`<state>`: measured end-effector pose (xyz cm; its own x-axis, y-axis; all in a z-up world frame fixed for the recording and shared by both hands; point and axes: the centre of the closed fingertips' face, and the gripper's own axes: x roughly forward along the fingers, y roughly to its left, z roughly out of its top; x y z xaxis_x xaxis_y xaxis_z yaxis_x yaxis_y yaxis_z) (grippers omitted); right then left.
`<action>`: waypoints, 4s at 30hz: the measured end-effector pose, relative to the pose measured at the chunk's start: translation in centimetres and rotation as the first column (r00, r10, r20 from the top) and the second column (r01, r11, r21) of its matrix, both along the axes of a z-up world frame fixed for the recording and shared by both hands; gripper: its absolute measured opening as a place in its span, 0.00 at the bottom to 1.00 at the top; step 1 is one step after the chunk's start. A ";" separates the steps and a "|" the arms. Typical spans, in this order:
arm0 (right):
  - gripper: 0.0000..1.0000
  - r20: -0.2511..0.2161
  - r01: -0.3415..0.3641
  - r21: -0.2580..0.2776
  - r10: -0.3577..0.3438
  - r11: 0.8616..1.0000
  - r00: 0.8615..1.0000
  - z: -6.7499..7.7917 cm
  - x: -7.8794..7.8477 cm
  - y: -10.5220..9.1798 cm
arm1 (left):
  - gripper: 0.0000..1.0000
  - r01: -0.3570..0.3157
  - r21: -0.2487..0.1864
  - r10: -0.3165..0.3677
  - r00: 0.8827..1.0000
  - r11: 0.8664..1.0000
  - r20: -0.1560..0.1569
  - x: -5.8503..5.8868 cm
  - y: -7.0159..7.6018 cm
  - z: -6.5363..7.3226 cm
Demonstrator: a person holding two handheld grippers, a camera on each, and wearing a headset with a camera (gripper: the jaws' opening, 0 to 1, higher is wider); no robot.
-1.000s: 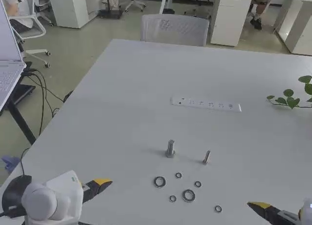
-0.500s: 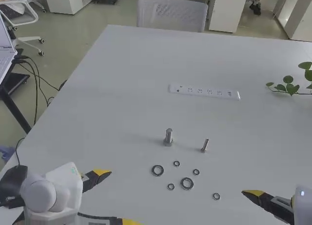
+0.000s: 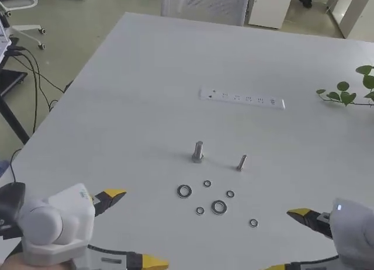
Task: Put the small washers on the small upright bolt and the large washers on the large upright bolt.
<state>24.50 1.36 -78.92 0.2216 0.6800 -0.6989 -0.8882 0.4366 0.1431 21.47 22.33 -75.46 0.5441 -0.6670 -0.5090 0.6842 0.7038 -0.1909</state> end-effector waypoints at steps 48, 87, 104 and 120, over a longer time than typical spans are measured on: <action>0.35 -0.081 -0.298 -0.432 0.293 0.851 0.953 -8.2 5.6 -0.1 | 0.87 0.082 0.042 -0.080 0.996 0.996 -0.032 -1.0 -0.8 -1.7; 0.13 -0.142 -0.377 -0.578 0.366 0.724 0.920 -8.9 5.8 0.3 | 0.79 0.097 0.083 -0.094 0.995 0.992 -0.039 -1.8 1.1 -1.8; 0.12 -0.168 -0.347 -0.547 0.306 0.761 0.937 -8.4 5.5 0.2 | 0.77 0.105 0.109 -0.103 0.994 0.988 -0.019 -0.5 1.7 -1.1; 0.12 -0.171 -0.361 -0.522 0.320 0.772 0.932 -3.2 7.7 2.0 | 0.76 0.147 0.100 -0.147 0.989 0.984 -0.006 -0.4 1.3 -0.9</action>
<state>32.16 3.40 -82.17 -0.0146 0.2127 -0.9770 -0.9904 0.1315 0.0434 21.07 23.65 -76.33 0.4449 -0.6855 -0.5763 0.7818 0.6112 -0.1234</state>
